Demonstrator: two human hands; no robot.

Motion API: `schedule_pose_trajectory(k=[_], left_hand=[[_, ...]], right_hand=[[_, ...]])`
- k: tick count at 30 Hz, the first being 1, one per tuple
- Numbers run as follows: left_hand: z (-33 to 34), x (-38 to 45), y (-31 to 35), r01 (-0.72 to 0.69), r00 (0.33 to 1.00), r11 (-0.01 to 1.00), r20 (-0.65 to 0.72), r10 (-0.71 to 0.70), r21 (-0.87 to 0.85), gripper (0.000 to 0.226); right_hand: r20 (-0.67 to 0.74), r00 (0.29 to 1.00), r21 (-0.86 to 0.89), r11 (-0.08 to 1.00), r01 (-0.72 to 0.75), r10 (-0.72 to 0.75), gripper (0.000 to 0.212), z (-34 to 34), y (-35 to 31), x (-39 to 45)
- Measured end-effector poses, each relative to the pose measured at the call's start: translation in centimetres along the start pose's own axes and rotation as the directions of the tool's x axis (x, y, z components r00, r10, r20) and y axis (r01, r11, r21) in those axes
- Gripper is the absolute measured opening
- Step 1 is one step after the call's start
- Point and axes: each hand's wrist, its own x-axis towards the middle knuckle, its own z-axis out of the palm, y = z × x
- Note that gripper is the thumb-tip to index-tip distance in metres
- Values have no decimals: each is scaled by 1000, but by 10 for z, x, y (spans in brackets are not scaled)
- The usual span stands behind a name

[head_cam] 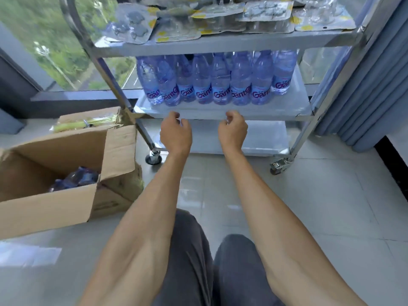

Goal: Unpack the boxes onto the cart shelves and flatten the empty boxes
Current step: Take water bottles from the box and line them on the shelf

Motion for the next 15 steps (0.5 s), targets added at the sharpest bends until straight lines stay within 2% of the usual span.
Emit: schedule_pose_trajectory(k=[4,8,11,15], left_hand=[[-86,-11,-32,50,997,991,-71,-42,124,36],[-159,-5,-78,175,975,954,-179,-134,242,43],[-178,5,-113,201,971,939,-180,-154,278,44],[-179,33,-175,298,953,919,-135,-271,258,48]], right_hand=[[207,977,-18,998,56,-51,40,13,-37,-54],[419,898,-2,989,151,-136,43,38,-58,-98],[453,881,-24,986,166,-138,41,52,-49,-109],[467,879,-56,989,134,-92,37,103,-47,-114]])
